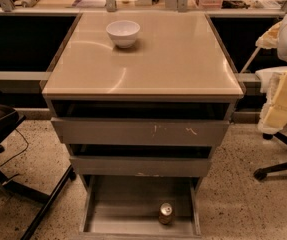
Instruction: Pick orange can from bottom drawer and place on counter
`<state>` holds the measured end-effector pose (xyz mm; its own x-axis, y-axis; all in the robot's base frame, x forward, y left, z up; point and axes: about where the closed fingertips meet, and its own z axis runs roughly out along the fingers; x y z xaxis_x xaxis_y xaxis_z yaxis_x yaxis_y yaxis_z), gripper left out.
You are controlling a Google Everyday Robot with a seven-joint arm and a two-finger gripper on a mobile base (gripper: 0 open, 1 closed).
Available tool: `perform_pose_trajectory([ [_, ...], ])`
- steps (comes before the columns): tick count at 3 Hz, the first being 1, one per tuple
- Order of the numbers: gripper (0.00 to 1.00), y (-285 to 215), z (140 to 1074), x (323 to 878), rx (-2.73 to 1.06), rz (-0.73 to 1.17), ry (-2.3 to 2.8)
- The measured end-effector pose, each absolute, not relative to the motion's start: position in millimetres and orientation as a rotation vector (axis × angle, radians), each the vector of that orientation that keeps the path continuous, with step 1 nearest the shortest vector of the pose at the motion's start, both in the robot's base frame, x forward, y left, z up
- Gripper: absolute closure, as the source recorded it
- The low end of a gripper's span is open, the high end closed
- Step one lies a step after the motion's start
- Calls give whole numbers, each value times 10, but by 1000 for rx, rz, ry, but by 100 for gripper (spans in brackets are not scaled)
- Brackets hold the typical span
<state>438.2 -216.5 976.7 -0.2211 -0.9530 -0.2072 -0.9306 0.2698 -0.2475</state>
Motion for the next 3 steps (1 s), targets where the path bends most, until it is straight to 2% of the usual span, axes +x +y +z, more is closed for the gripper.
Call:
perform_pose_trajectory([
  [2,0,-2164,9572,4259,-1722,-32,2182],
  [3,0,-2183,8986,4045,-1692,129,2107],
])
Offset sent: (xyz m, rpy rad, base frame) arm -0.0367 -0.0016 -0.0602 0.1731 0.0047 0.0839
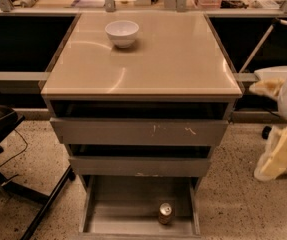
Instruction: Pick orange can from bottom drawer and place on counter
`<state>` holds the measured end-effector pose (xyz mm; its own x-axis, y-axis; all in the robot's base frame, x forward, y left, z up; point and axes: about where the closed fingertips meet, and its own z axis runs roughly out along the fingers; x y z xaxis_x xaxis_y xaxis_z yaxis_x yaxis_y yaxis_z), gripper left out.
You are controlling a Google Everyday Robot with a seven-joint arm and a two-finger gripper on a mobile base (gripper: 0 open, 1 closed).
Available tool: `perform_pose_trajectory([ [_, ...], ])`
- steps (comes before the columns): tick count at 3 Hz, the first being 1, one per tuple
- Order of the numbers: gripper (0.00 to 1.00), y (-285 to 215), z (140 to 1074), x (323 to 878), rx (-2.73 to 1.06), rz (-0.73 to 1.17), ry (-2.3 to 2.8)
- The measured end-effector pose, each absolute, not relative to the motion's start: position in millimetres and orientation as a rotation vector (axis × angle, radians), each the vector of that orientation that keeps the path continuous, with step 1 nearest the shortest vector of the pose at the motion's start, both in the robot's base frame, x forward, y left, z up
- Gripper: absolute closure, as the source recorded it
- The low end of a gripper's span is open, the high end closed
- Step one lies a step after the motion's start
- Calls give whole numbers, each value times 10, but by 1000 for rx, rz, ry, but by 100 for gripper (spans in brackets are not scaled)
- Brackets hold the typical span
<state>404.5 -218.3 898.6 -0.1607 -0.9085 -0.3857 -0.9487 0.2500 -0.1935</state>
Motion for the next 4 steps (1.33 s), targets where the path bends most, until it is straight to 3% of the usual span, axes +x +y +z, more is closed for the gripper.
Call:
perform_pose_trajectory([
  [2,0,-2333,7238,3804,-1423,530,2058],
  [4,0,-2549,5645,4104,-1116,631,2184],
])
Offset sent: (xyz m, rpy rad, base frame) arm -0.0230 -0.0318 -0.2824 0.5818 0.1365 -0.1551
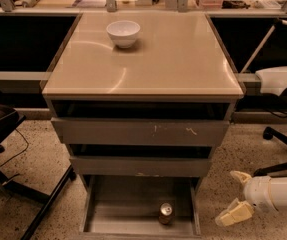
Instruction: Pick orange can from bottom drawer and place on counter
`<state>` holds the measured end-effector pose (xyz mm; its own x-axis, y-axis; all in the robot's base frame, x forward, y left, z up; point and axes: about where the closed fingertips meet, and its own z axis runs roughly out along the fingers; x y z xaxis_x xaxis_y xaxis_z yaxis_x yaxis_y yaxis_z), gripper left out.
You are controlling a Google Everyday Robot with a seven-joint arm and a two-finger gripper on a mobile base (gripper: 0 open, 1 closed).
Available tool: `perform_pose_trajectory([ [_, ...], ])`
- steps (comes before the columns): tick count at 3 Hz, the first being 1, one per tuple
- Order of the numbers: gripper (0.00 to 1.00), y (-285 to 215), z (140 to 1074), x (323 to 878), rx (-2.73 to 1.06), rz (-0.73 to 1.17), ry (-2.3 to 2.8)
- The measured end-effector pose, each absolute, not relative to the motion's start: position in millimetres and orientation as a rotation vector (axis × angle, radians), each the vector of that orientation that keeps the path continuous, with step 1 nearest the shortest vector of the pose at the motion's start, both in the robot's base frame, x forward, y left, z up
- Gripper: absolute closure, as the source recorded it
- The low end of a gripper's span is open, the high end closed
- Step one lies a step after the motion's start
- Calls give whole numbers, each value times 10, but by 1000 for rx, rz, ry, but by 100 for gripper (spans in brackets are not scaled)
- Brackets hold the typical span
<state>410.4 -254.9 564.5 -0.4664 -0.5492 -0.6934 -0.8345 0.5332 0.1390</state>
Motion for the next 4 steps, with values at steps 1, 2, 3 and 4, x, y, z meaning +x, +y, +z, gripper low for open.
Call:
perform_pose_trajectory([
  [1,0,-2548,5644,4104,-1116,632,2183],
  [2,0,-2216,5298,4124,-1025,729,2132],
  [3,0,-1519,4889,4489,-864,841,2031],
  [4,0,-1107,4461,4846,-690,911,1992],
])
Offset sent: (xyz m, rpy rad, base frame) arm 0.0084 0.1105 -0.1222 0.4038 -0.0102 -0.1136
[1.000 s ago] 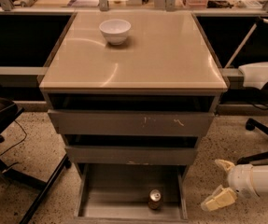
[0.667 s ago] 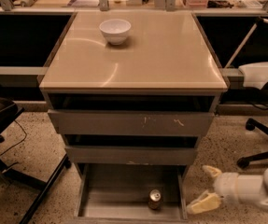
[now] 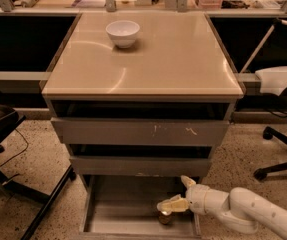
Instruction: Pick orange can from bottom drawer and place on counter
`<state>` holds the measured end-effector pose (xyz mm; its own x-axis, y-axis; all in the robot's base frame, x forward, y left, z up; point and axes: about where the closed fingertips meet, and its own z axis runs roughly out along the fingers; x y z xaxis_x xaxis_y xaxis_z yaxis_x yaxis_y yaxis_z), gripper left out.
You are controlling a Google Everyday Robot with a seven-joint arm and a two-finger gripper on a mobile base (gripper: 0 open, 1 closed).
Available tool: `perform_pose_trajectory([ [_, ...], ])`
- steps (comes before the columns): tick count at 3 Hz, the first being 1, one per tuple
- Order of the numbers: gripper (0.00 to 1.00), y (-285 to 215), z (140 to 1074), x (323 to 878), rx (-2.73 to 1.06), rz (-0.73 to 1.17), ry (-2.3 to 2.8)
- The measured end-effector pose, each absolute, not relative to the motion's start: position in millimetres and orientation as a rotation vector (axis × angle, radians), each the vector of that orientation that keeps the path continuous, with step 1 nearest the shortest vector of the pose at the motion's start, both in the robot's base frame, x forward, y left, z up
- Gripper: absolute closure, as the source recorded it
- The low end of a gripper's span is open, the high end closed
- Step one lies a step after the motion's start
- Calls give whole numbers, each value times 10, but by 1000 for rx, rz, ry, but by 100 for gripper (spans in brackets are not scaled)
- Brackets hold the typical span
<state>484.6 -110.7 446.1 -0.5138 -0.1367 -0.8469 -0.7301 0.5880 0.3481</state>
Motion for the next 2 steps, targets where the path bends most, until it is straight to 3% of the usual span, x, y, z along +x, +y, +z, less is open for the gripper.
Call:
perform_pose_trajectory([
  [1,0,-954,3936,4911,-545,932,1993],
  [2,0,-1106,3617,4725,-571,762,2034],
])
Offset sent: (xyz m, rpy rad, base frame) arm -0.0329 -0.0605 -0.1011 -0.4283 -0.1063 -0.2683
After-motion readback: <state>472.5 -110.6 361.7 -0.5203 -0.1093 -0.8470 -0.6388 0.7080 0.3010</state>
